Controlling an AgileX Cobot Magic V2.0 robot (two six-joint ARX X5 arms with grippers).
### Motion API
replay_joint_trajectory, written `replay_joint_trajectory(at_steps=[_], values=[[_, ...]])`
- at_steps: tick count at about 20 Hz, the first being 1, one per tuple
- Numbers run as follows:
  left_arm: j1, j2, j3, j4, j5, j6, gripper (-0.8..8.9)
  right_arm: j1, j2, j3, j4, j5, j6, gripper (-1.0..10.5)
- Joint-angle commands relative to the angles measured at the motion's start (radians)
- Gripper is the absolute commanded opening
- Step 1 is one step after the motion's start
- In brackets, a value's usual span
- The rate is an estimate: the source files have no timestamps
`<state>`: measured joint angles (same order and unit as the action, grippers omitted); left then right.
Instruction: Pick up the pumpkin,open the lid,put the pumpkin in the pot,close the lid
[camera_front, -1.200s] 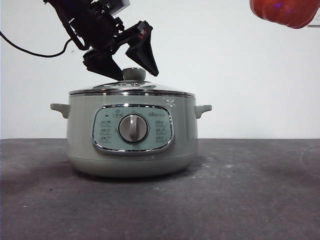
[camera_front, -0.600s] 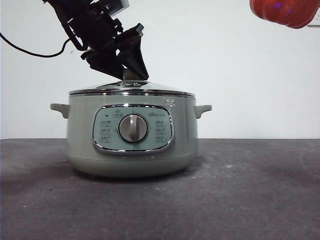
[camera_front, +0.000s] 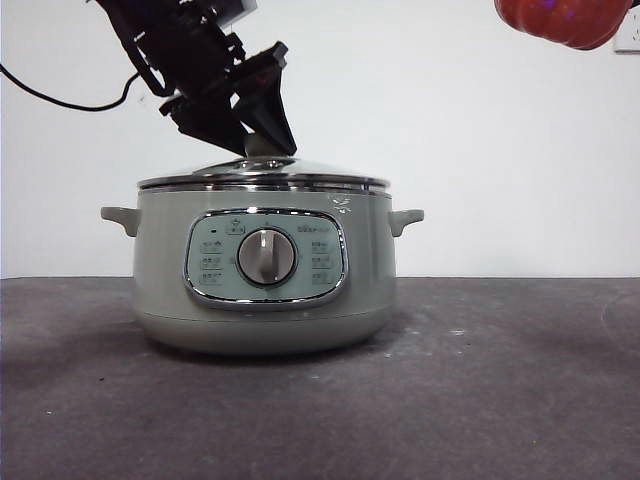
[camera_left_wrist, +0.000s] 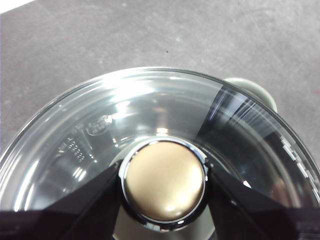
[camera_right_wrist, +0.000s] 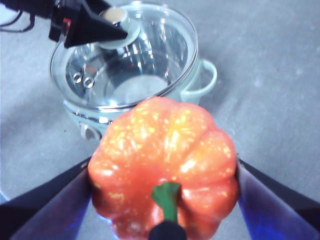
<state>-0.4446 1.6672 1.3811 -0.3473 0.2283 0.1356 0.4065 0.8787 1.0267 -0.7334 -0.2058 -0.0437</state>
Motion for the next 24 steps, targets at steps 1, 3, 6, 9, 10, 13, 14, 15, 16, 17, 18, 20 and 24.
replay_joint_trajectory(at_steps=[1, 3, 6, 9, 10, 13, 14, 15, 16, 17, 18, 20, 24], values=[[0.006, -0.066, 0.019, 0.019, 0.007, -0.011, -0.08, 0.002, 0.000, 0.002, 0.008, 0.003, 0.009, -0.1], [0.008, -0.100, 0.047, -0.008, -0.001, -0.011, -0.09, 0.002, 0.008, 0.002, 0.021, 0.003, 0.009, -0.1], [0.011, -0.176, 0.103, -0.095, -0.037, -0.004, -0.08, 0.002, 0.032, 0.002, 0.090, -0.004, 0.010, -0.1], [0.015, -0.278, 0.156, -0.212, -0.055, -0.002, -0.09, 0.005, 0.103, 0.008, 0.190, -0.014, 0.028, -0.1], [0.019, -0.316, 0.169, -0.255, -0.079, 0.000, -0.09, 0.010, 0.140, 0.015, 0.221, -0.035, 0.028, -0.1], [0.045, -0.436, 0.187, -0.359, -0.105, 0.012, -0.09, 0.037, 0.282, 0.080, 0.274, -0.055, 0.027, -0.1], [0.051, -0.479, 0.187, -0.393, -0.106, 0.018, -0.08, 0.051, 0.340, 0.115, 0.286, -0.056, 0.027, -0.1], [0.055, -0.515, 0.187, -0.427, -0.109, 0.019, -0.08, 0.067, 0.391, 0.154, 0.292, -0.056, 0.025, -0.1], [0.058, -0.554, 0.187, -0.463, -0.125, 0.019, -0.09, 0.083, 0.460, 0.207, 0.296, -0.055, 0.014, -0.1], [0.061, -0.584, 0.187, -0.491, -0.133, 0.023, -0.09, 0.097, 0.524, 0.257, 0.298, -0.054, -0.001, -0.1], [0.061, -0.615, 0.187, -0.516, -0.148, 0.023, -0.09, 0.111, 0.591, 0.309, 0.298, -0.054, -0.008, -0.1], [0.061, -0.663, 0.187, -0.551, -0.150, 0.023, -0.09, 0.139, 0.726, 0.412, 0.298, -0.053, -0.011, -0.1], [0.061, -0.714, 0.187, -0.591, -0.151, 0.022, -0.09, 0.191, 0.955, 0.570, 0.299, -0.040, -0.071, -0.1]])
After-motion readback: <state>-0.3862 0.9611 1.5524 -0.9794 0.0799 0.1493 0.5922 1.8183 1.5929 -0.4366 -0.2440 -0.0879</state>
